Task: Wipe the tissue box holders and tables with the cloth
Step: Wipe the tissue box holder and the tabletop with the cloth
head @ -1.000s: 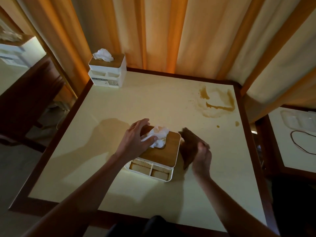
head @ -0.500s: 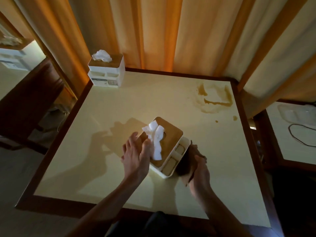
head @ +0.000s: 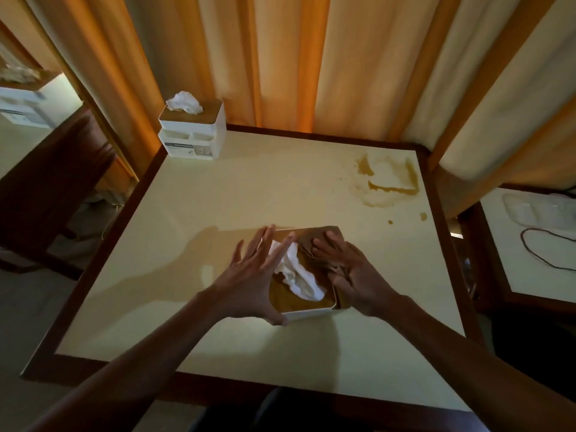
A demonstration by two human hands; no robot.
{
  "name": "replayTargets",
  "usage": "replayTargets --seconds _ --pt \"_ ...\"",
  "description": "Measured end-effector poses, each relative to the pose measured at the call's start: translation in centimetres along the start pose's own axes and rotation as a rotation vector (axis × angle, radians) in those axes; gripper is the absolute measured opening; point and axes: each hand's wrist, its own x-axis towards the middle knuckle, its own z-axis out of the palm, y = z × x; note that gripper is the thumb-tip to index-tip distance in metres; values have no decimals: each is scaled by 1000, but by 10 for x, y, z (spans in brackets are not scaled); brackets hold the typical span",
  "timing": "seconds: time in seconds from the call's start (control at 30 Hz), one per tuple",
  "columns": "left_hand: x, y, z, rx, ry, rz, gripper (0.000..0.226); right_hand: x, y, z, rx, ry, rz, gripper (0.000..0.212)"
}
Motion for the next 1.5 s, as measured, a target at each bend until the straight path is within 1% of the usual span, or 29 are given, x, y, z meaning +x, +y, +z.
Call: replayTargets --seconds 0.1,0.23,0.3,0.4,0.47,0.57,0.63,0.7,0.77,0.87,0.93,1.0,1.1,1.27,1.37,1.4,1.43,1.5 --pt "8 5 -5 72 -52 -8 146 -29 -7 6 -153 4 -114 49" --pt "8 7 -11 111 -63 -13 147 -69 -25 21 -174 67 -103 50" --pt "9 8 -11 87 -70 -17 148 -60 -32 20 -189 55 -43 51" --pt "8 5 -7 22 -37 -32 150 -7 -39 9 -166 -37 165 62" --pt "7 4 -5 3 -32 -28 149 25 -41 3 -117 -20 241 70" --pt "7 4 -6 -4 -30 -32 149 27 -35 7 -102 17 199 66" --pt "8 4 -7 2 -37 -37 148 1 -33 13 -91 7 169 58" --pt "9 3 -7 18 -37 -40 148 -32 -37 18 -63 39 149 51" --pt "9 3 -6 12 -34 -39 147 -63 -46 24 -40 82 133 51" --pt "9 3 -6 7 -13 -26 147 -87 -56 36 -102 103 106 55" --pt "8 4 -7 -4 -10 -13 146 -78 -57 38 -164 108 99 54" --pt "7 4 -6 -16 -16 -10 145 -59 -56 39 -189 129 132 52" --pt "7 3 -6 -33 -20 -11 146 -50 -58 43 -172 164 175 50" --pt "7 2 -5 -45 9 -3 145 -83 -66 47 -116 198 100 56" --pt "7 0 -4 -28 -18 -6 145 -58 -62 44 -124 203 167 49" --pt "7 0 -5 -38 -35 -10 143 -46 -63 44 -50 214 227 48" --pt "7 0 -8 -64 -34 -10 140 -34 -64 43 110 239 288 46" --pt "9 2 -13 -142 37 -17 126 -12 -79 34 575 418 460 40"
